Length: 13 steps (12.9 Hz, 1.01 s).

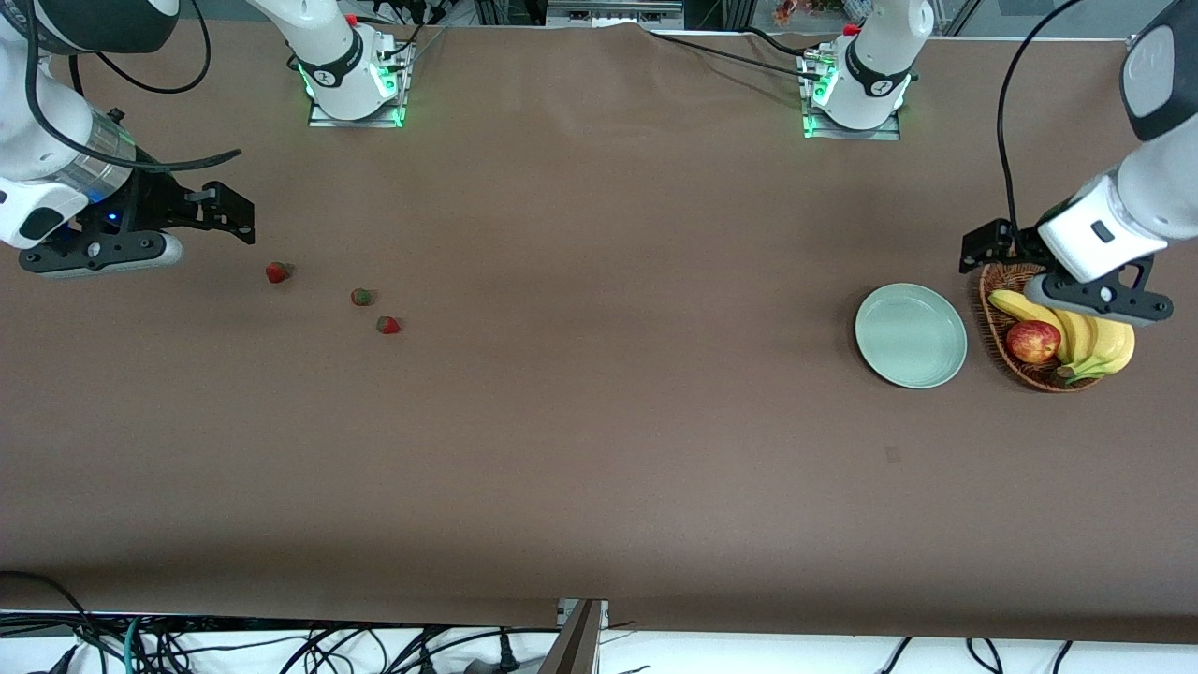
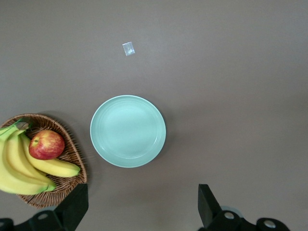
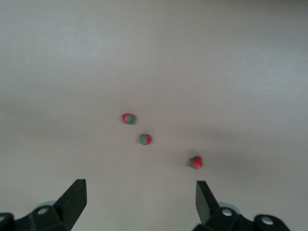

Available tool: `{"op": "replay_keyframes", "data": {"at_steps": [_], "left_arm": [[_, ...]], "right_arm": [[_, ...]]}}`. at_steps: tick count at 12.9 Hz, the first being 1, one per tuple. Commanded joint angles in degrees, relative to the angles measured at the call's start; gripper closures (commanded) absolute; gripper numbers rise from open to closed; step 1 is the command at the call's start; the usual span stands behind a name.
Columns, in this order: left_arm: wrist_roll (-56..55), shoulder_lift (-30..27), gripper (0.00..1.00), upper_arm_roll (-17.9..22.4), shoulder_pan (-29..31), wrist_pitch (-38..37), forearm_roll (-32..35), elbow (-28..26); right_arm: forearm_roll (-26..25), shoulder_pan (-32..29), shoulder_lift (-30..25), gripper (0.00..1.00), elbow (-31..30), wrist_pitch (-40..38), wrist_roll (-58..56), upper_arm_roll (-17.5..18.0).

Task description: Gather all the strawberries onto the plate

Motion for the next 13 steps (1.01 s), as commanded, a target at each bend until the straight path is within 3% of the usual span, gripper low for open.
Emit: {"op": "replay_keyframes", "data": {"at_steps": [1,10,13], "left_arm": [[-2.33,-2.29,0.00,10.96,-11.88,-0.63,0.39,-0.85],[-2.70,-2.73,0.00,11.21,-12.50,-2.30,0.12,0.29],[-2.87,-2.82,0.00,11.39,-12.41,-2.30,-2.16,0.21]], "right_arm": [[0.11,-0.33,-0.33,0.00,1.31,-1.71,-0.73,0.07],[0.11,-0.33,-0.42,0.00,1.31,-3.11,-1.16,-0.36],[-0.59,-0.33,0.10,0.00,-2.80,-2.96,-4.67,-3.34]]}}
